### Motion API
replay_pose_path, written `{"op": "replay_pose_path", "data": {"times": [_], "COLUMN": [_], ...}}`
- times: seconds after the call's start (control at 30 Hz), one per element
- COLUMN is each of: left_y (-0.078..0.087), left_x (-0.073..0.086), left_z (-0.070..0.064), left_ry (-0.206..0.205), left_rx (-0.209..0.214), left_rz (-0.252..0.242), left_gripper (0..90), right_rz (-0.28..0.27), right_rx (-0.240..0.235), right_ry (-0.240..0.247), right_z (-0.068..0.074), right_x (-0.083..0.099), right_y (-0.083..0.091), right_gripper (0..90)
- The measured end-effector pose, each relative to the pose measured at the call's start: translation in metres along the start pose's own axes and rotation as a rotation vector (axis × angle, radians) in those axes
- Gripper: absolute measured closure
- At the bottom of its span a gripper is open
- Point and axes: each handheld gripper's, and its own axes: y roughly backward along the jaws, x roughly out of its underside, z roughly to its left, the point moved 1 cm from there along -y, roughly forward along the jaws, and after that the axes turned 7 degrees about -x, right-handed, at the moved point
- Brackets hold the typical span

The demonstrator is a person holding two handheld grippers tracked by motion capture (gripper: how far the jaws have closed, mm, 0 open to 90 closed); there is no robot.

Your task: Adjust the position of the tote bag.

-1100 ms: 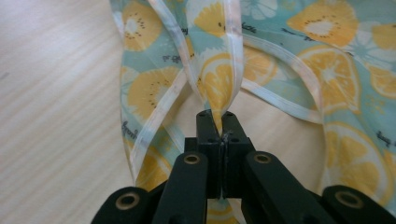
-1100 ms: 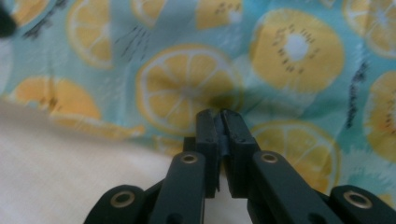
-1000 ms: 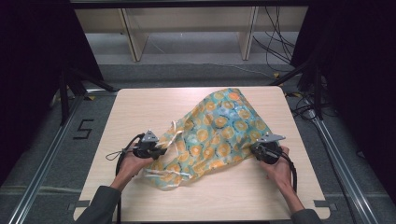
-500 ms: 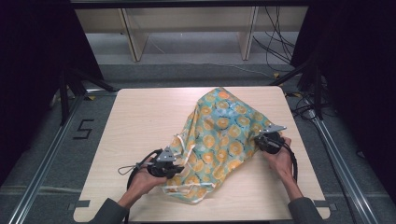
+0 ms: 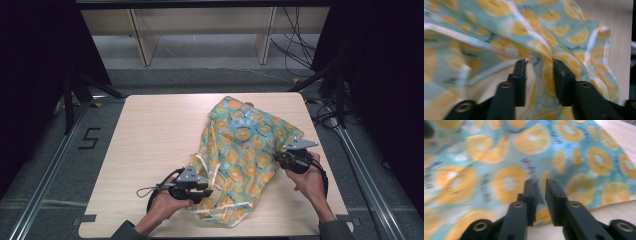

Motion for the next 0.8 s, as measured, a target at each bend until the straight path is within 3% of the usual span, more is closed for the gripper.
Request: {"op": "replay_pose_path", "data": {"times": [0.03, 0.07, 0.13, 0.17, 0.2, 0.23, 0.27, 0.3, 0.33, 0.43, 0.47, 0.5, 0.53, 0.6, 0.7, 0.77, 0.8], "left_y": [0.007, 0.014, 0.027, 0.032, 0.034, 0.033, 0.033, 0.028, 0.024, 0.014, 0.009, 0.005, 0.003, 0.002, 0.008, 0.012, 0.014], "left_x": [-0.004, -0.008, -0.019, -0.025, -0.031, -0.035, -0.035, -0.043, -0.046, -0.051, -0.053, -0.055, -0.056, -0.062, -0.074, -0.082, -0.085], "left_z": [0.007, 0.015, 0.03, 0.038, 0.046, 0.055, 0.055, 0.073, 0.081, 0.101, 0.103, 0.107, 0.109, 0.113, 0.114, 0.116, 0.118], "left_ry": [0.031, 0.032, 0.085, 0.08, 0.069, 0.066, 0.066, 0.129, 0.154, 0.182, 0.215, 0.227, 0.235, 0.293, 0.271, 0.276, 0.279], "left_rx": [-0.02, -0.03, -0.058, -0.088, -0.114, -0.153, -0.153, -0.18, -0.187, -0.201, -0.199, -0.175, -0.167, -0.117, -0.11, -0.101, -0.096], "left_rz": [-0.031, -0.048, -0.099, -0.119, -0.111, -0.113, -0.113, -0.11, -0.106, -0.046, -0.063, -0.043, -0.045, -0.062, -0.064, -0.067, -0.061], "left_gripper": [59.3, 59.3, 58.0, 55.8, 54.3, 53.2, 51.8, 48.6, 47.2, 42.3, 41.5, 41.7, 40.4, 38.1, 36.9, 36.6, 36.0], "right_rz": [0.001, 0.013, 0.001, 0.015, 0.018, 0.02, 0.017, 0.035, 0.036, 0.043, 0.034, 0.04, 0.049, 0.043, 0.02, 0.017, 0.032], "right_rx": [-0.008, -0.017, -0.022, -0.03, -0.038, -0.035, -0.033, -0.039, -0.042, -0.057, -0.066, -0.069, -0.068, -0.068, -0.065, -0.072, -0.078], "right_ry": [0.003, -0.005, -0.019, -0.022, -0.04, -0.022, -0.021, -0.026, -0.024, -0.037, -0.008, -0.031, -0.024, -0.02, -0.004, -0.002, -0.038], "right_z": [0.004, 0.009, 0.015, 0.018, 0.021, 0.022, 0.024, 0.027, 0.027, 0.031, 0.03, 0.032, 0.033, 0.033, 0.033, 0.033, 0.036], "right_x": [0.001, 0.002, 0.006, 0.008, 0.009, 0.01, 0.011, 0.012, 0.012, 0.014, 0.015, 0.015, 0.016, 0.016, 0.015, 0.015, 0.016], "right_y": [0.002, 0.004, 0.006, 0.008, 0.01, 0.01, 0.011, 0.013, 0.013, 0.014, 0.014, 0.014, 0.015, 0.017, 0.02, 0.021, 0.022], "right_gripper": [73.9, 70.4, 64.1, 63.1, 62.1, 61.2, 60.7, 59.9, 59.6, 58.5, 58.1, 57.8, 57.6, 57.3, 57.3, 57.2, 57.2]}}
